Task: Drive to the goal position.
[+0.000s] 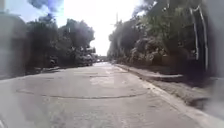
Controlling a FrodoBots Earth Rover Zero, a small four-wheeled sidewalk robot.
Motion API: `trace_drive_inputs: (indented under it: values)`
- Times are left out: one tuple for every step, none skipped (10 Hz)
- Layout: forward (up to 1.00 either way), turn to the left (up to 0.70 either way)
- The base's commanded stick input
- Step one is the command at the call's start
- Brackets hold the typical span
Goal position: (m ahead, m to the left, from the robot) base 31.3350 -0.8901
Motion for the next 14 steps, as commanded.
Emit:
trace_drive_inputs:
  values:
    - [0.00, 0.51]
    - [0.00, 0.00]
    - [0.00, 0.00]
    - [0.00, 0.00]
    - [0.00, 0.00]
    - [0.00, 0.00]
    - [0.00, 0.00]
    - [0.00, 0.00]
    - [0.00, 0.00]
    - [0.00, 0.00]
    - [0.19, 0.00]
    - [0.45, 0.00]
    - [0.70, 0.00]
    - [0.70, 0.00]
